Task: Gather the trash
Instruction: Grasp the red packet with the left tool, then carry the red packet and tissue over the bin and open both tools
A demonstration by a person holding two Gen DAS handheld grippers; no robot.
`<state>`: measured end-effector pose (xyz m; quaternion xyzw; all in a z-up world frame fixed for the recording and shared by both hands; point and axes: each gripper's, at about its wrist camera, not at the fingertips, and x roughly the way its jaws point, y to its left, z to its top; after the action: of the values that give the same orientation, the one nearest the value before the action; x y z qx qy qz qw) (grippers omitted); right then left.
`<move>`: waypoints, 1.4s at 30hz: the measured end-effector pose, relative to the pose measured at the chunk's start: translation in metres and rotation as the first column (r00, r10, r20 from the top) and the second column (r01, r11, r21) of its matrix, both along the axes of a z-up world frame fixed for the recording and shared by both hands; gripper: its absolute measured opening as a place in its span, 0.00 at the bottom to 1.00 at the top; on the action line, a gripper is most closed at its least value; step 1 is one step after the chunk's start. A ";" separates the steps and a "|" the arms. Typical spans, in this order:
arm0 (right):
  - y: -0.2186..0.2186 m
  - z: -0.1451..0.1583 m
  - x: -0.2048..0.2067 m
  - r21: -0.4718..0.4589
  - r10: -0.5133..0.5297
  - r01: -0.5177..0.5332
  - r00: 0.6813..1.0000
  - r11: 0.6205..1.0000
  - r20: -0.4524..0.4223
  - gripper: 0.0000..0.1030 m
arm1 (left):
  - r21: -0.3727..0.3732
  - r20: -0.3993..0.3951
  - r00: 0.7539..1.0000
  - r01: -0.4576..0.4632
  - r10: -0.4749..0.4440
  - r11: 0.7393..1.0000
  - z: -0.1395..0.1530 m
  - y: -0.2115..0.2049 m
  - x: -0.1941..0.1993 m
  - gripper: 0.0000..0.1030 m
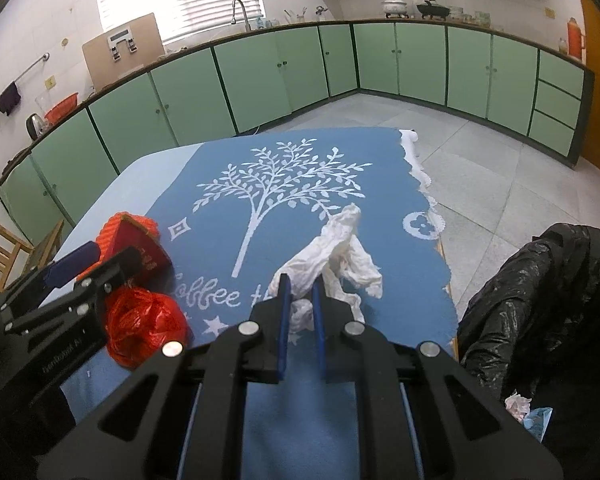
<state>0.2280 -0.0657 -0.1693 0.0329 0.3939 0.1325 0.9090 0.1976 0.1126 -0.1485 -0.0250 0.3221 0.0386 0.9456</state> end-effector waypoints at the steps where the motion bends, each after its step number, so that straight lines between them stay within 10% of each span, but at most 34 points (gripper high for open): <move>1: 0.001 0.000 0.000 -0.003 0.002 -0.002 1.000 1.000 0.001 0.10 | -0.002 0.002 1.000 -0.001 0.001 1.000 0.001 0.001 0.000 0.50; 8: 0.006 0.009 -0.004 -0.010 0.017 -0.016 1.000 1.000 0.022 0.10 | -0.008 0.014 1.000 -0.006 0.006 1.000 0.005 0.007 -0.005 0.29; 42: -0.010 0.103 -0.076 -0.017 0.026 -0.023 0.985 1.000 0.168 0.10 | -0.023 0.181 0.980 0.086 -0.080 0.996 0.090 -0.025 -0.070 0.28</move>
<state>0.1525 -0.0761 -0.0667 0.0099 0.3170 0.1429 0.9375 0.1279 0.0881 -0.0583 -0.0294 0.2368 -0.0082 0.9711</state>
